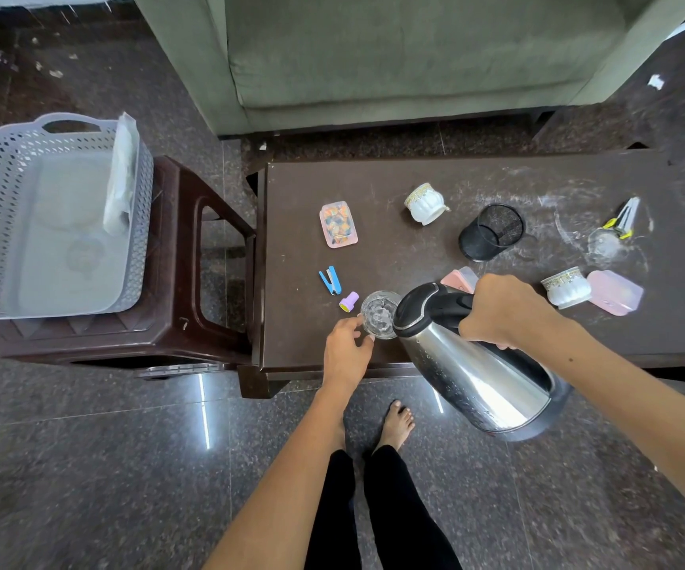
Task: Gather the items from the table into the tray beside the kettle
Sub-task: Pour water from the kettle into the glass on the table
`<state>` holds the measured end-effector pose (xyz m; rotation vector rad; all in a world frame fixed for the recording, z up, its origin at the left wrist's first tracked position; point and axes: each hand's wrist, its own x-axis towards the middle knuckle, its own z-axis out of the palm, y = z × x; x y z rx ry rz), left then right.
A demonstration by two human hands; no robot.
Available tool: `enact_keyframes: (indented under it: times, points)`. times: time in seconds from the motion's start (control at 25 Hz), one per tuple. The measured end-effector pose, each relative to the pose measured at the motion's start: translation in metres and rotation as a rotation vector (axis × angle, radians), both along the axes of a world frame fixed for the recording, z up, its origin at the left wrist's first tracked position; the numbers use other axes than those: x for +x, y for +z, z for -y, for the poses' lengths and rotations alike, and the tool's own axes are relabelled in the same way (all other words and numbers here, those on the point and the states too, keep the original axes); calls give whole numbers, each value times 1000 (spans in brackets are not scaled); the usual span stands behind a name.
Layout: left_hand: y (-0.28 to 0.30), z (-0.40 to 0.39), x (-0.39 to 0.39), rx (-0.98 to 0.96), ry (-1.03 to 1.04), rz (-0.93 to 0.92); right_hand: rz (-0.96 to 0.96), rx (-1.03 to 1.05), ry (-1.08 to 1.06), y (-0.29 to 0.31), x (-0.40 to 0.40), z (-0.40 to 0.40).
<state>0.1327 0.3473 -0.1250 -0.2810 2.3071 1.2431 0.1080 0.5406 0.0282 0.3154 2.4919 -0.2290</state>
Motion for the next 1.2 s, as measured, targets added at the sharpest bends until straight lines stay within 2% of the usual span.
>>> enact_keyframes:
  times: [0.72, 1.2]
  points:
    - [1, -1, 0, -18, 2, 4, -25, -20, 16, -6, 3, -7]
    - [6, -4, 2, -12, 37, 11, -178, -66, -8, -31, 53, -40]
